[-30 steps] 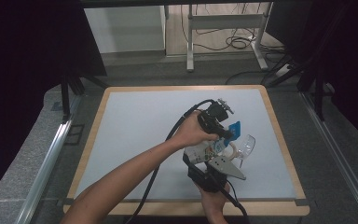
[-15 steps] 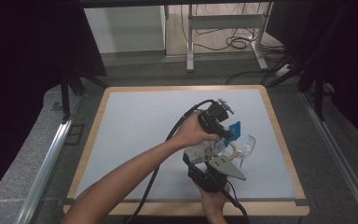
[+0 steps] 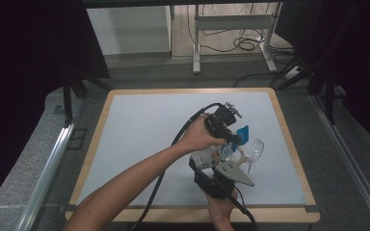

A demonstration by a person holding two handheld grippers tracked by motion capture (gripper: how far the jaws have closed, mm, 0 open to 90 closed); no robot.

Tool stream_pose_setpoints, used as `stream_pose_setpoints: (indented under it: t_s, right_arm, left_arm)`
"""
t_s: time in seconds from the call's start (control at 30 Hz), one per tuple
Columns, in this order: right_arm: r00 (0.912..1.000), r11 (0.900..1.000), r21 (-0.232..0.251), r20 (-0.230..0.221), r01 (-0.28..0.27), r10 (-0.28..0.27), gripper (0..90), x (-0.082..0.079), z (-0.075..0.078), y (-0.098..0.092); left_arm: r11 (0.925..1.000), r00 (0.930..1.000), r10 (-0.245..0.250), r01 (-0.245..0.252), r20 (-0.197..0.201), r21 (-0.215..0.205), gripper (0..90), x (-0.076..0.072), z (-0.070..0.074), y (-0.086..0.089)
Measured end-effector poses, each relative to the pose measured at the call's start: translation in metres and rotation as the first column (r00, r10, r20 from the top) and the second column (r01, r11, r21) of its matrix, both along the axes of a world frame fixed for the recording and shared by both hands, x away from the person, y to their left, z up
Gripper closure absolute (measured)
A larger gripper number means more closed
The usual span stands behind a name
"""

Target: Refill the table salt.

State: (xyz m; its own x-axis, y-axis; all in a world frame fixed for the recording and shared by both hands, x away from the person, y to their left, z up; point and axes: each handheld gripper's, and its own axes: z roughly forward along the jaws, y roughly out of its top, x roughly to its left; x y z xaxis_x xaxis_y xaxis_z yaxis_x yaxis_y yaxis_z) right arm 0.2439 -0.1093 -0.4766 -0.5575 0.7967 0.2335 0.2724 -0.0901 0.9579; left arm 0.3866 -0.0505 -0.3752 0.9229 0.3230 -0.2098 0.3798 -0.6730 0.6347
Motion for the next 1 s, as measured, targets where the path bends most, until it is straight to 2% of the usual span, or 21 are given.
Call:
stream_pose_setpoints:
  t_s: [1.0]
  right_arm:
    - [1.0,1.0,0.003,0.0,0.003,-0.003,54.2,0.0,0.0004,-0.0009]
  left_arm:
    - [1.0,1.0,0.001,-0.001,-0.008,0.001,90.0,0.0004,-0.0007,-0.0015]
